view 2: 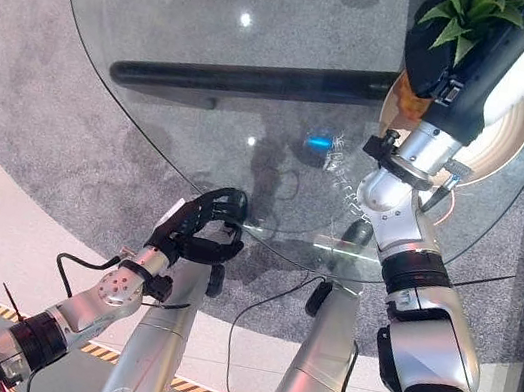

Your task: Pick up the fruit to the plate

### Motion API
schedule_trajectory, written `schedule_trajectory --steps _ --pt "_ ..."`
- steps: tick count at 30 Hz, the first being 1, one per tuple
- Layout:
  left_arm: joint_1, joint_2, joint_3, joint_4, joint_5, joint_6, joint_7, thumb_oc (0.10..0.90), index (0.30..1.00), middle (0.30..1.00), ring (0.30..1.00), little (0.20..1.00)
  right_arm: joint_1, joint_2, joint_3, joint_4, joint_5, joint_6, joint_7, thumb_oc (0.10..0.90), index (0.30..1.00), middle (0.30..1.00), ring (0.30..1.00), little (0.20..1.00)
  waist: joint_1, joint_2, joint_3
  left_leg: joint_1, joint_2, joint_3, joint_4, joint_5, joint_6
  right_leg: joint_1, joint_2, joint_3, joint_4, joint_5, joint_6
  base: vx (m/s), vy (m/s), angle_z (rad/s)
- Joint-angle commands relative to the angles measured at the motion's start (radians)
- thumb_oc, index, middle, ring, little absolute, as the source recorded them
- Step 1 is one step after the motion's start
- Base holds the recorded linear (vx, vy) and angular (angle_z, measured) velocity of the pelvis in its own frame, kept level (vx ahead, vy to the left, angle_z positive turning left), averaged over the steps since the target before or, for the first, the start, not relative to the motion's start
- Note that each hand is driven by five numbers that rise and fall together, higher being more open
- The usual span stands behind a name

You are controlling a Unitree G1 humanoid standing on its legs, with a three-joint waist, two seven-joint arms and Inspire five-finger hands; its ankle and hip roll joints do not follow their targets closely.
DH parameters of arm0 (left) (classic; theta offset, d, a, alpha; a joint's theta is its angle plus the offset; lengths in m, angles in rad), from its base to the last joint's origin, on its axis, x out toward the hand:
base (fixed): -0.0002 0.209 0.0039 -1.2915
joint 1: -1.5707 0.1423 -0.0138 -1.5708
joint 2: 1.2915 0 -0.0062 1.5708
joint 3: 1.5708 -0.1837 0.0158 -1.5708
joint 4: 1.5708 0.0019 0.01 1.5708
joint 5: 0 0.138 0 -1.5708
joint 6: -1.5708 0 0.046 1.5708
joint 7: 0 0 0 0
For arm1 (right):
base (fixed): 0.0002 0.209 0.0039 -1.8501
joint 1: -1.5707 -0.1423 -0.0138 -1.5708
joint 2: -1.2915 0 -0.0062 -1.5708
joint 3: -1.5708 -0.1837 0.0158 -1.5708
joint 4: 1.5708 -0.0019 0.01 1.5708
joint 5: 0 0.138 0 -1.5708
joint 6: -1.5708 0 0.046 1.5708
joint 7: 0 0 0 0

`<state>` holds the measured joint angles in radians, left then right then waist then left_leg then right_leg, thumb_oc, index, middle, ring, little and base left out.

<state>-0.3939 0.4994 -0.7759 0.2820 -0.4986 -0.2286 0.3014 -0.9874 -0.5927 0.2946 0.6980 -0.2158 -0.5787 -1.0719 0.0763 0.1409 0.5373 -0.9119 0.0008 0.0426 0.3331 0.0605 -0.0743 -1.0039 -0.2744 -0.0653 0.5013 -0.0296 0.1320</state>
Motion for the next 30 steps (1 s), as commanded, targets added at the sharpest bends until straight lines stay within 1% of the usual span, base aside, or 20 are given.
schedule_trajectory --steps 1,2,3,4,5,6,11,22,30 --pt "0.032 -0.069 -0.137 -0.060 -0.006 0.005 -0.022 0.800 0.900 0.900 0.900 0.900 -0.050 -0.088 0.040 -0.001 -0.024 -0.041 -0.038 0.207 0.392 0.392 0.392 0.307 -0.044 0.127 -0.017 0.004 -0.109 0.088 0.045 -0.088 0.046 0.026 0.145 -0.079 -0.101 0.032 -0.037 0.00 0.000 0.00" --pt "0.032 -0.068 -0.137 -0.059 -0.005 0.004 -0.022 0.800 0.900 0.900 0.900 0.900 -0.045 -0.085 0.038 0.003 -0.028 -0.043 -0.041 0.421 0.575 0.575 0.575 0.521 -0.045 0.127 -0.017 0.009 -0.110 0.088 0.042 -0.087 0.046 0.031 0.146 -0.079 -0.105 0.033 -0.037 0.00 0.000 0.00" --pt "0.032 -0.069 -0.136 -0.061 -0.005 0.007 -0.019 0.800 0.900 0.900 0.900 0.900 -0.040 -0.083 0.037 0.003 -0.032 -0.045 -0.044 0.525 0.665 0.665 0.665 0.625 -0.046 0.126 -0.017 0.013 -0.110 0.089 0.039 -0.087 0.045 0.036 0.147 -0.080 -0.109 0.034 -0.037 0.00 0.000 0.00" --pt "0.032 -0.067 -0.135 -0.063 -0.005 0.006 -0.016 0.800 0.900 0.900 0.900 0.900 -0.034 -0.083 0.037 -0.002 -0.031 -0.040 -0.043 0.567 0.700 0.700 0.700 0.667 -0.048 0.125 -0.017 0.016 -0.110 0.090 0.038 -0.087 0.045 0.039 0.148 -0.080 -0.112 0.035 -0.037 0.00 0.000 0.00" --pt "0.034 -0.067 -0.134 -0.057 -0.005 0.002 -0.014 0.800 0.900 0.900 0.900 0.900 -0.028 -0.084 0.037 -0.008 -0.025 -0.037 -0.042 0.723 0.834 0.834 0.834 0.823 -0.050 0.122 -0.017 0.023 -0.110 0.093 0.033 -0.086 0.045 0.048 0.149 -0.082 -0.120 0.037 -0.036 0.00 0.000 0.00" --pt "0.035 -0.067 -0.133 -0.053 -0.004 -0.003 -0.014 0.800 0.900 0.900 0.900 0.900 -0.025 -0.084 0.036 -0.011 -0.022 -0.034 -0.042 0.800 0.900 0.900 0.900 0.900 -0.051 0.121 -0.017 0.026 -0.109 0.095 0.032 -0.086 0.045 0.053 0.150 -0.083 -0.124 0.038 -0.037 0.00 0.000 0.00" --pt "0.038 -0.067 -0.124 -0.051 0.001 0.001 -0.010 0.800 0.900 0.900 0.900 0.900 0.000 -0.077 0.023 -0.037 -0.017 -0.025 -0.055 0.800 0.900 0.900 0.900 0.900 -0.059 0.115 -0.017 0.044 -0.107 0.101 0.020 -0.085 0.042 0.074 0.155 -0.083 -0.138 0.041 -0.035 0.00 0.000 0.00" --pt "0.054 -0.067 -0.107 -0.032 0.009 -0.006 -0.018 0.800 0.900 0.900 0.900 0.900 0.058 -0.069 0.001 -0.131 -0.058 0.038 -0.066 0.800 0.900 0.900 0.900 0.900 -0.073 0.104 -0.017 0.094 -0.107 0.112 -0.020 -0.073 0.040 0.126 0.166 -0.081 -0.170 0.048 -0.034 -0.02 -0.002 -0.06" --pt "0.065 -0.069 -0.093 -0.017 0.016 -0.011 -0.026 0.800 0.900 0.900 0.900 0.900 0.095 -0.070 -0.010 -0.158 -0.061 0.040 -0.064 0.800 0.900 0.900 0.900 0.900 -0.078 0.091 -0.017 0.119 -0.107 0.111 -0.025 -0.077 0.044 0.156 0.169 -0.080 -0.176 0.045 -0.034 0.00 0.000 0.00"
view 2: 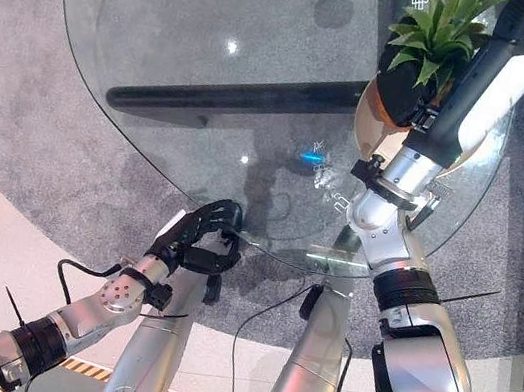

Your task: Pick up the fruit to the plate

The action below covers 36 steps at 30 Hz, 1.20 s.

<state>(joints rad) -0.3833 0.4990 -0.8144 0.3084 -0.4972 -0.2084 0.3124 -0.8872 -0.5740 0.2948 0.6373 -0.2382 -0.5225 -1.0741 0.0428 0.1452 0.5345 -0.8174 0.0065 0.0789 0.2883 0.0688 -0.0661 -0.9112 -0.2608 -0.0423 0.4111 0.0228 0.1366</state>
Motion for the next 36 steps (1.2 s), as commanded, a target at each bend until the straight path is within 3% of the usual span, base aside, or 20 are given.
schedule_trajectory --steps 1,10,36 --pt "0.055 -0.069 -0.054 -0.043 0.013 -0.031 -0.037 0.800 0.900 0.900 0.900 0.900 -0.004 -0.089 -0.011 -0.099 -0.040 -0.015 -0.063 0.800 0.900 0.900 0.900 0.900 -0.045 0.086 -0.015 0.027 -0.113 0.075 0.019 -0.085 0.036 0.066 0.155 -0.103 -0.086 -0.008 -0.038 0.00 0.000 0.00" --pt "0.067 -0.065 -0.040 -0.044 0.010 -0.038 -0.046 0.800 0.900 0.900 0.900 0.900 0.008 -0.097 -0.007 -0.145 -0.068 0.013 -0.043 0.800 0.900 0.900 0.900 0.900 -0.045 0.083 -0.015 0.045 -0.114 0.073 0.021 -0.090 0.038 0.085 0.155 -0.104 -0.085 -0.014 -0.041 0.00 0.003 -0.02" --pt "0.123 -0.045 0.026 -0.014 0.029 -0.065 -0.094 0.800 0.900 0.900 0.900 0.900 0.132 -0.106 0.024 -0.353 -0.229 0.081 -0.005 0.800 0.900 0.900 0.900 0.900 -0.051 0.018 -0.015 0.089 -0.106 0.052 0.037 -0.113 0.048 0.148 0.152 -0.128 -0.086 -0.021 -0.034 0.00 0.000 0.00"
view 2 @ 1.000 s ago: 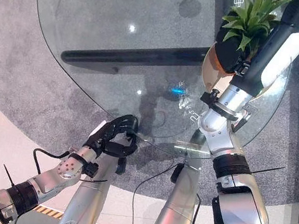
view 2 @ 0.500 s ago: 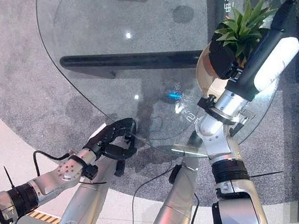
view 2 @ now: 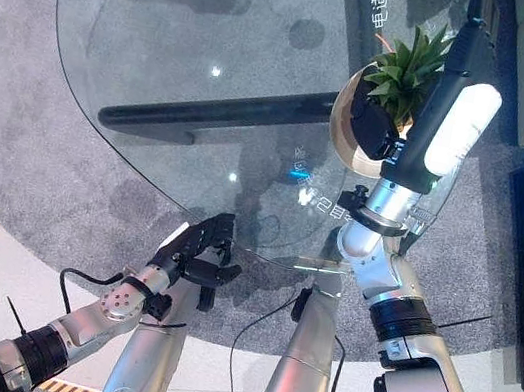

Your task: Pick up the fruit to the plate

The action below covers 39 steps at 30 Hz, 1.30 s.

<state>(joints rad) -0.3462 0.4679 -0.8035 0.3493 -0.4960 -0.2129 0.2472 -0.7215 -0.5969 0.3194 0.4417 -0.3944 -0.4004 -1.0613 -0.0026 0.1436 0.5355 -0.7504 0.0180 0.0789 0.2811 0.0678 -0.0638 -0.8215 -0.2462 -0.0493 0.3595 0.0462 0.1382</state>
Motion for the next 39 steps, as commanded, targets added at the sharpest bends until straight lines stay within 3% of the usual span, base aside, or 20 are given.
schedule_trajectory --steps 1,15,23,39 --pt "0.088 -0.013 0.017 -0.055 0.027 -0.061 -0.030 0.800 0.900 0.900 0.900 0.900 -0.031 -0.084 0.001 -0.161 -0.073 -0.039 -0.017 0.800 0.900 0.900 0.900 0.900 -0.006 0.018 -0.015 0.022 -0.118 0.051 0.045 -0.113 0.046 0.059 0.138 -0.121 -0.033 -0.045 -0.036 0.00 0.000 0.00" --pt "0.105 0.005 0.039 -0.056 0.020 -0.058 -0.049 0.800 0.900 0.900 0.900 0.900 -0.001 -0.110 0.007 -0.183 -0.116 0.048 -0.036 0.800 0.900 0.900 0.900 0.900 -0.003 -0.009 -0.015 0.031 -0.113 0.039 0.061 -0.126 0.049 0.078 0.132 -0.134 -0.026 -0.049 -0.031 0.00 -0.002 0.01" --pt "0.117 0.015 0.048 -0.058 0.022 -0.060 -0.052 0.800 0.900 0.900 0.900 0.900 0.013 -0.133 0.017 -0.189 -0.148 0.138 -0.054 0.800 0.900 0.900 0.900 0.900 0.000 -0.024 -0.015 0.041 -0.115 0.031 0.064 -0.133 0.054 0.092 0.128 -0.142 -0.030 -0.047 -0.026 0.00 -0.005 0.01" --pt "0.155 0.032 0.095 -0.048 0.013 -0.077 -0.076 0.800 0.900 0.900 0.900 0.900 0.071 -0.136 0.024 -0.227 -0.134 0.162 -0.013 0.800 0.900 0.900 0.900 0.900 0.008 -0.059 -0.015 0.106 -0.109 0.015 0.062 -0.150 0.059 0.166 0.126 -0.158 -0.031 -0.060 -0.022 0.00 -0.006 0.02"
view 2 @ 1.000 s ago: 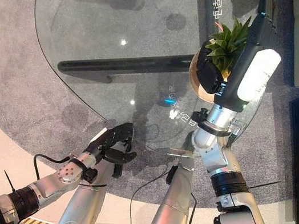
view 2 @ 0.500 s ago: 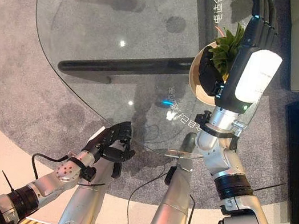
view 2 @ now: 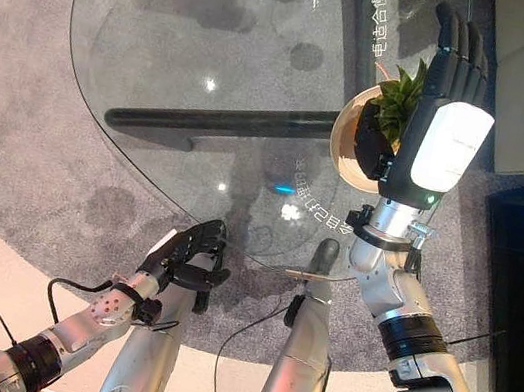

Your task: Pick up the fruit to the plate

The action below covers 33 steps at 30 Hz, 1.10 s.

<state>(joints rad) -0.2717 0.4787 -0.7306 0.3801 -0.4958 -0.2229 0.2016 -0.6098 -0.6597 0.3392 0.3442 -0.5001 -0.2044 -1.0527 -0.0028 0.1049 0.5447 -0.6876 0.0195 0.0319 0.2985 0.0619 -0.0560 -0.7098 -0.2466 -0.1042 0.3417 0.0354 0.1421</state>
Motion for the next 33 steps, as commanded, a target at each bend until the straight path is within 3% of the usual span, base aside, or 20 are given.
schedule_trajectory --steps 1,10,21,33 --pt "0.081 0.022 0.023 -0.080 0.012 -0.066 -0.030 0.800 0.900 0.900 0.900 0.900 -0.039 -0.073 0.004 -0.131 -0.026 -0.032 -0.021 0.800 0.900 0.900 0.900 0.900 0.008 -0.022 -0.025 0.046 -0.111 0.061 0.044 -0.145 0.051 0.057 0.126 -0.104 -0.014 -0.049 -0.026 0.00 0.000 0.00" --pt "0.096 0.033 0.043 -0.066 0.019 -0.063 -0.057 0.800 0.900 0.900 0.900 0.900 -0.018 -0.094 -0.005 -0.149 -0.029 0.000 -0.011 0.800 0.900 0.900 0.900 0.900 0.015 -0.046 -0.025 0.104 -0.107 0.050 0.044 -0.157 0.053 0.121 0.126 -0.119 -0.017 -0.059 -0.025 0.00 -0.027 0.05" --pt "0.128 0.045 0.080 -0.053 0.022 -0.069 -0.082 0.800 0.900 0.900 0.900 0.900 0.028 -0.097 0.007 -0.168 -0.022 -0.015 0.051 0.800 0.900 0.900 0.900 0.900 0.021 -0.063 -0.025 0.200 -0.108 0.038 0.021 -0.163 0.055 0.216 0.127 -0.126 -0.035 -0.071 -0.024 0.00 -0.003 0.00" --pt "0.177 0.028 0.138 0.024 -0.006 -0.045 -0.156 0.800 0.900 0.900 0.900 0.900 0.157 -0.081 0.022 -0.215 -0.003 -0.052 0.139 0.800 0.900 0.900 0.900 0.900 0.012 -0.093 -0.040 0.469 -0.087 0.014 -0.107 -0.142 0.031 0.484 0.139 -0.114 -0.143 -0.076 -0.018 0.00 -0.028 0.01"
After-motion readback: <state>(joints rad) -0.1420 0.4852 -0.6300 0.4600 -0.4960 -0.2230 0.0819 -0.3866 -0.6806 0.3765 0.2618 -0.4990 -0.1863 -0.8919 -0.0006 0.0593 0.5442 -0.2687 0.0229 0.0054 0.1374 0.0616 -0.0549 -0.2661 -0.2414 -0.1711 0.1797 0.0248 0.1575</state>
